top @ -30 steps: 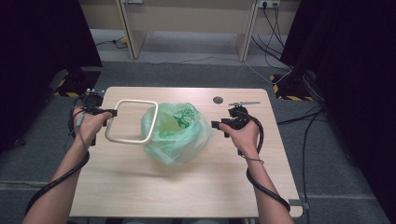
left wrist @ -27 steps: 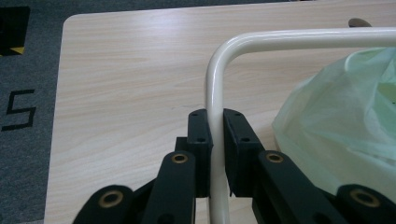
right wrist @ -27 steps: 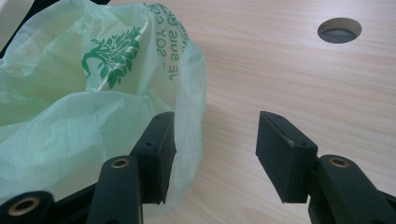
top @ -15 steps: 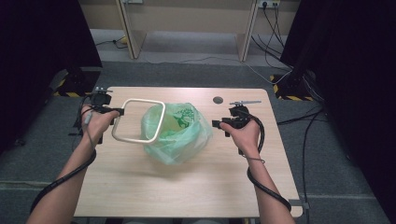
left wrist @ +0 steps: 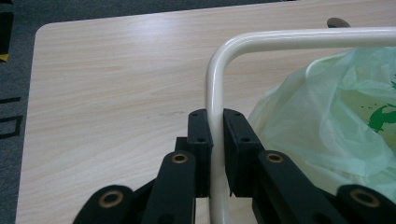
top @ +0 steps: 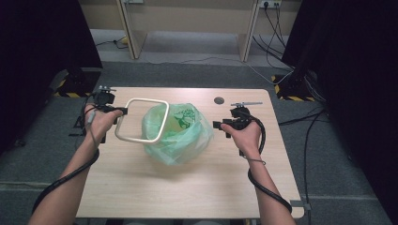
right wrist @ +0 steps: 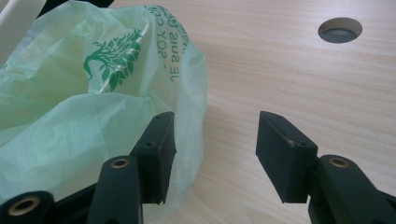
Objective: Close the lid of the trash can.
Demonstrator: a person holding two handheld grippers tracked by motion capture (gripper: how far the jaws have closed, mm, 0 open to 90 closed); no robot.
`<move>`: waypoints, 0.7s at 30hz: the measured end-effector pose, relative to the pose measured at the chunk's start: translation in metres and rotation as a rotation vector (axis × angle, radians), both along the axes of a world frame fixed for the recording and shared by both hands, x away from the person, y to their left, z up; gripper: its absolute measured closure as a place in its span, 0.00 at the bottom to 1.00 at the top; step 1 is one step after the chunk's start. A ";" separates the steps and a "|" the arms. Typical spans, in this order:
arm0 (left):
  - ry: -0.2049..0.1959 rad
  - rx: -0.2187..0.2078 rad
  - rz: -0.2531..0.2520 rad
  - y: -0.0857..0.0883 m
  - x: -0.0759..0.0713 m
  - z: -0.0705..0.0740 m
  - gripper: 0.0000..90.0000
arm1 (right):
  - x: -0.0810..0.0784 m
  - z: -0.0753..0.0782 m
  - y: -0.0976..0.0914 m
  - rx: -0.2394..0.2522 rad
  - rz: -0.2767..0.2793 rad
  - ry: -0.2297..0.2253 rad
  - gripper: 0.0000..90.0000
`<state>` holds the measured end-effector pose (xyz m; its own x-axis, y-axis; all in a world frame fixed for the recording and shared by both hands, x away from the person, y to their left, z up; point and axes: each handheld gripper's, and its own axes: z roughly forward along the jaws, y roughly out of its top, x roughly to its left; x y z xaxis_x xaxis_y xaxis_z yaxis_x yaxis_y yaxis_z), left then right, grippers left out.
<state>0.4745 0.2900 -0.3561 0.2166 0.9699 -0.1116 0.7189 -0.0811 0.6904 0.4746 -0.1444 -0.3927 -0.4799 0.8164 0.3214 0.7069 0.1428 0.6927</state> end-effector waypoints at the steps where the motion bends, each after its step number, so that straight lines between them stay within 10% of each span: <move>1: 0.002 0.000 -0.002 0.000 0.000 0.000 0.90 | 0.000 0.000 0.000 0.000 0.000 -0.002 0.53; 21: 0.001 0.005 -0.025 -0.016 0.002 0.000 0.90 | -0.001 0.000 -0.005 0.003 -0.007 -0.003 0.53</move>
<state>0.4765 0.2745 -0.3557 0.2411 0.9646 -0.1070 0.7175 -0.1029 0.6890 0.4740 -0.1492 -0.3931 -0.4751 0.8188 0.3222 0.7056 0.1357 0.6955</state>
